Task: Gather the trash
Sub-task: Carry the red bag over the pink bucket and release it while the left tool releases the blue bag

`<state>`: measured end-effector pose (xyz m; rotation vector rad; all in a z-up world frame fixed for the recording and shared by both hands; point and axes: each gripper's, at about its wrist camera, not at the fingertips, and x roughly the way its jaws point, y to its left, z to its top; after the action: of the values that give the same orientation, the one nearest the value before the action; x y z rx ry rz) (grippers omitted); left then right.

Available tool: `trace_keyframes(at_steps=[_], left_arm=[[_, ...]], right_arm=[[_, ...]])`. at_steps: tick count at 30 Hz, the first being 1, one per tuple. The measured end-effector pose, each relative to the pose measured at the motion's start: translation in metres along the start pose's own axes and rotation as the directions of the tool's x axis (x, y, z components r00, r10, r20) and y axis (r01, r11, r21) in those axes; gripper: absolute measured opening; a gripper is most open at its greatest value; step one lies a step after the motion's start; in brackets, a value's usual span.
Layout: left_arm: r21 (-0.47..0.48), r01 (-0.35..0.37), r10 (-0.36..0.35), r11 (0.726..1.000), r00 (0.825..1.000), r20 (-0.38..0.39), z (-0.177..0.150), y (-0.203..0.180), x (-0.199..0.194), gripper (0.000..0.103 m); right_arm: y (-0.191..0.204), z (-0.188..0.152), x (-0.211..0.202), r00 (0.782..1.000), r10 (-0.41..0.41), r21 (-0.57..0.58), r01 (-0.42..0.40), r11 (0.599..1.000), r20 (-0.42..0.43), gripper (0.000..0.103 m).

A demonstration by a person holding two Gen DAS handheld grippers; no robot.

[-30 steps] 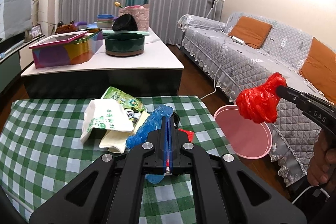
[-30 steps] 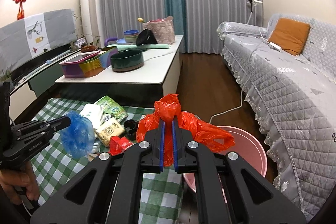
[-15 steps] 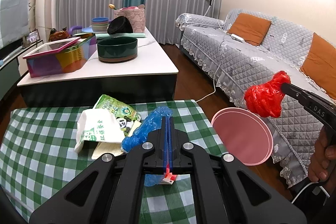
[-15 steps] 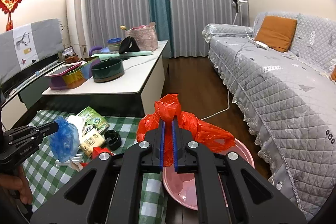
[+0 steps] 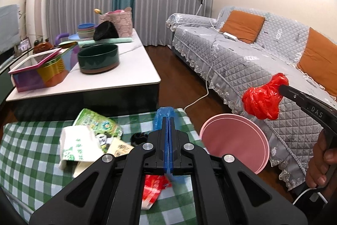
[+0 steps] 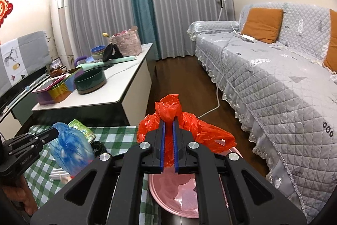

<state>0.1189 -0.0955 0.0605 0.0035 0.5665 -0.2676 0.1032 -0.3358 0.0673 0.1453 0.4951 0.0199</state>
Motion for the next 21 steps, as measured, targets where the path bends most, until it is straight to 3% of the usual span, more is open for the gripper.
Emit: trace_keyframes(at_steps=[21], left_arm=[[0.041, 0.111, -0.11, 0.993, 0.994, -0.012, 0.027, -0.06, 0.042, 0.0]], right_arm=[[-0.044, 0.004, 0.012, 0.997, -0.073, 0.11, 0.077, 0.991, -0.038, 0.006]])
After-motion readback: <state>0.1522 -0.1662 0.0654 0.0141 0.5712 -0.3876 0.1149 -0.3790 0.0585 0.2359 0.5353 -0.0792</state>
